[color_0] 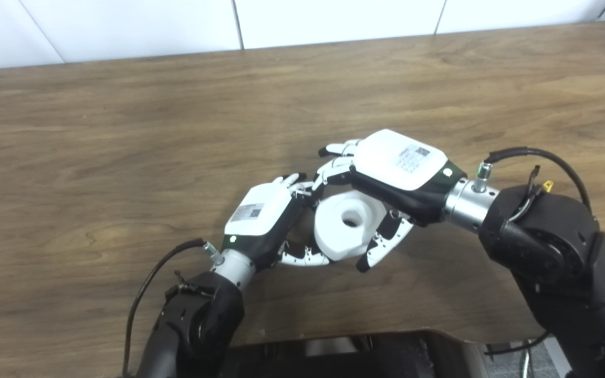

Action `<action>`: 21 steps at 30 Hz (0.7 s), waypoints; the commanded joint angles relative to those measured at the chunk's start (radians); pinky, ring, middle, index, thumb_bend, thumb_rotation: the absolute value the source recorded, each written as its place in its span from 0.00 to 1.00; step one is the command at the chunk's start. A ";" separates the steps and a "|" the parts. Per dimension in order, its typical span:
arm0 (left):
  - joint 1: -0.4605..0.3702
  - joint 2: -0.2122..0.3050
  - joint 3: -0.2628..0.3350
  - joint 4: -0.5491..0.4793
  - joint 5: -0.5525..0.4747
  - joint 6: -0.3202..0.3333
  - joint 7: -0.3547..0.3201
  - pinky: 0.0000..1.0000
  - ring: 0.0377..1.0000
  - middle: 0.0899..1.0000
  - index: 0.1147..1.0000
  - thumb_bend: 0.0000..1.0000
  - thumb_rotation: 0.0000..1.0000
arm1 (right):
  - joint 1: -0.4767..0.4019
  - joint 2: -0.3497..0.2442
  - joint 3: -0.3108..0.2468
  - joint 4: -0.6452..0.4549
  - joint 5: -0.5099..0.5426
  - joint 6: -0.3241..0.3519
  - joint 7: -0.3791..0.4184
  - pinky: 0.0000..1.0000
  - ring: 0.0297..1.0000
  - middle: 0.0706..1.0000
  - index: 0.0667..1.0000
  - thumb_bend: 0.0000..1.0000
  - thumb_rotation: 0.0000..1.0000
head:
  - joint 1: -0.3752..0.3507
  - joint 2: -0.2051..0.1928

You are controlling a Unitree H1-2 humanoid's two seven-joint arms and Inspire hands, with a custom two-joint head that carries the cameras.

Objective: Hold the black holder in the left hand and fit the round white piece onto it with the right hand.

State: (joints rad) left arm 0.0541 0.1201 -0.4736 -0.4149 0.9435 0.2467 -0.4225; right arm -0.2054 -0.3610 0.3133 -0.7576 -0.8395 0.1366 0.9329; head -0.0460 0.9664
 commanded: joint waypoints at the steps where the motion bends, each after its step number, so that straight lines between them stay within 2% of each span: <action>1: 0.013 0.000 -0.011 0.017 -0.012 0.012 -0.029 0.94 0.96 0.85 0.43 0.51 0.06 | -0.031 0.008 -0.012 -0.026 -0.009 0.004 -0.002 0.90 0.92 0.80 0.76 1.00 0.33 | -0.003 -0.001; 9: 0.005 0.003 -0.008 0.032 -0.018 0.007 -0.027 0.94 0.96 0.85 0.43 0.51 0.06 | -0.012 0.021 -0.021 0.013 -0.032 -0.013 -0.030 0.90 0.92 0.80 0.85 1.00 0.33 | 0.003 -0.006; 16: 0.000 0.005 -0.010 0.032 -0.014 0.015 -0.042 0.94 0.96 0.86 0.43 0.51 0.06 | -0.019 0.019 -0.023 0.023 -0.047 -0.014 -0.024 0.90 0.94 0.81 0.88 1.00 0.34 | 0.005 -0.006; 21: 0.002 0.004 -0.006 0.035 -0.022 0.011 -0.034 0.93 0.96 0.85 0.43 0.51 0.05 | -0.045 0.018 -0.033 -0.007 -0.054 0.013 0.018 0.93 0.96 0.89 0.91 1.00 0.39 | 0.007 -0.008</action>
State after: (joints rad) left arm 0.0468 0.1216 -0.4725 -0.4094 0.9425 0.2430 -0.4239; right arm -0.2067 -0.3420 0.2986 -0.7271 -0.8890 0.1399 0.9468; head -0.0383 0.9572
